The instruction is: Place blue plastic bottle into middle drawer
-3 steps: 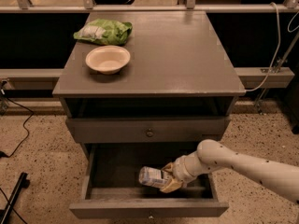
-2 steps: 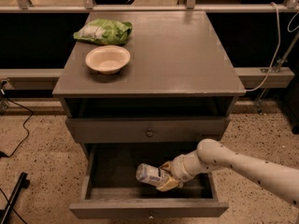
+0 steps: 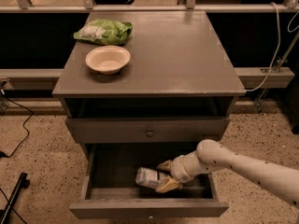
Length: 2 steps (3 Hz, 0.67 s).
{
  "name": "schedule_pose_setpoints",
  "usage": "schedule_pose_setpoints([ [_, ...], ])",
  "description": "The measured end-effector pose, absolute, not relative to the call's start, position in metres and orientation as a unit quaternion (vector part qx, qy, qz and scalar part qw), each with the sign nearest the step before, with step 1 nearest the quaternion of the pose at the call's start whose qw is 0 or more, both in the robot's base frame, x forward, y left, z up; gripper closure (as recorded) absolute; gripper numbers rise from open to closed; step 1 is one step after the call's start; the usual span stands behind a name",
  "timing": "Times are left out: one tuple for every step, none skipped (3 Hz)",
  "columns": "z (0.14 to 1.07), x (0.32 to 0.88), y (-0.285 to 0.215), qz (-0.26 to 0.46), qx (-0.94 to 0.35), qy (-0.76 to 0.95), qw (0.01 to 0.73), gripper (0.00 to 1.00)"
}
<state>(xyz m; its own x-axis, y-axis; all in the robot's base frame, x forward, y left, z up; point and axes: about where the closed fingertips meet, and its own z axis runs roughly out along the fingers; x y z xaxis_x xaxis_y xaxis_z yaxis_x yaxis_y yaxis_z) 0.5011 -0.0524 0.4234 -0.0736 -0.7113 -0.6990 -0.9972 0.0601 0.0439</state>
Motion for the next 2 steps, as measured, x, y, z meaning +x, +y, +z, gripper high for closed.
schedule_pose_setpoints([
  [0.4302, 0.4974, -0.0605, 0.269, -0.631, 0.678, 0.265, 0.00],
  [0.4302, 0.4974, -0.0605, 0.269, -0.631, 0.678, 0.265, 0.00],
])
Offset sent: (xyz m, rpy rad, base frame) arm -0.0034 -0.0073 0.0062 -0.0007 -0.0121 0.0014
